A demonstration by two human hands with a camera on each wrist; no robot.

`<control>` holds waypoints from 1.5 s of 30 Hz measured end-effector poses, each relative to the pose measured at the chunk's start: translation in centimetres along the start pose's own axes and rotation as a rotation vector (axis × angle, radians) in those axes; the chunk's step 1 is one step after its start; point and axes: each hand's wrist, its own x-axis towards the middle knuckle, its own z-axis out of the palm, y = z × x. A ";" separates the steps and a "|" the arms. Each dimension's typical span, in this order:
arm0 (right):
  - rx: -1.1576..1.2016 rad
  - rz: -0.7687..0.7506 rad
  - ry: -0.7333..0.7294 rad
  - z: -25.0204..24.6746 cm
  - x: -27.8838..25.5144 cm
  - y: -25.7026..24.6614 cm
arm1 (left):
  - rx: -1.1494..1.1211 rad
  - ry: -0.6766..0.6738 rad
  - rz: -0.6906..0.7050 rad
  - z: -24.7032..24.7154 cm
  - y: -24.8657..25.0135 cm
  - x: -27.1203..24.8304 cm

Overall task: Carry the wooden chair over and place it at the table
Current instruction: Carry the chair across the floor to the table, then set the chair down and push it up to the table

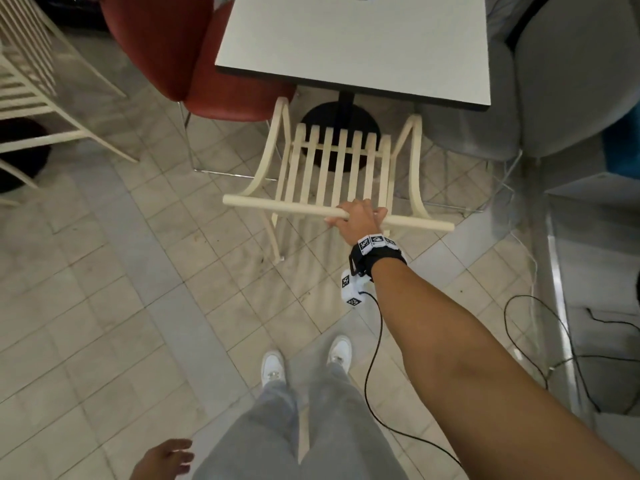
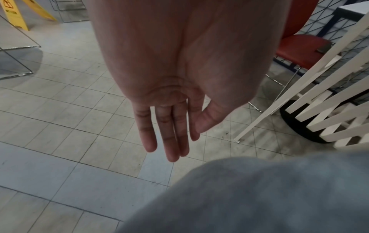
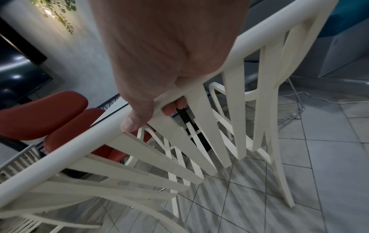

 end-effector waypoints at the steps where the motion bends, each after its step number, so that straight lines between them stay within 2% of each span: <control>1: -0.012 -0.002 0.006 -0.1 0.1 0.1 | 0.010 0.020 0.018 0.2 0.5 -0.5; 3: -0.022 0.006 -0.020 -0.9 2.3 1.4 | 0.055 0.022 0.016 2.1 2.2 -0.6; 8: -0.027 -0.008 -0.035 -0.5 2.3 0.8 | 0.084 0.022 0.039 2.0 3.6 -1.7; 13: 0.035 -0.100 0.022 -0.6 0.9 1.5 | 0.183 0.037 0.055 1.9 4.5 -2.0; 15: 0.084 -0.125 0.066 -1.3 0.2 2.2 | 0.292 0.004 0.132 1.9 5.8 -2.2; 17: 0.116 -0.101 0.117 -2.3 -0.4 3.2 | 0.440 -0.035 0.280 2.3 8.1 -2.1; 19: 0.093 -0.092 0.128 -3.2 -0.8 4.4 | 0.557 -0.026 0.496 3.3 11.7 -1.8; 24: 0.021 -0.030 0.153 -4.6 -1.1 7.3 | 0.569 0.264 1.099 7.5 26.8 -2.6; 26: -0.017 0.012 0.161 -5.2 -0.9 8.3 | 0.563 0.379 1.257 8.7 33.4 -3.4; 28: -0.066 0.029 0.164 -5.9 -0.7 9.2 | 0.623 0.448 1.344 9.2 38.5 -3.4; 30: -0.113 0.023 0.164 -6.4 -0.5 9.9 | 0.764 0.454 1.342 9.6 42.0 -3.0; 33: -0.110 0.017 0.163 -6.3 -0.3 10.6 | 0.925 0.446 1.306 9.7 44.5 -2.1; 40: -0.010 0.058 0.208 -6.0 0.2 11.1 | 0.963 0.464 1.379 9.7 46.2 -1.2; 45: 0.005 0.086 0.199 -7.0 1.6 11.5 | 0.904 0.468 1.382 11.3 47.2 -1.9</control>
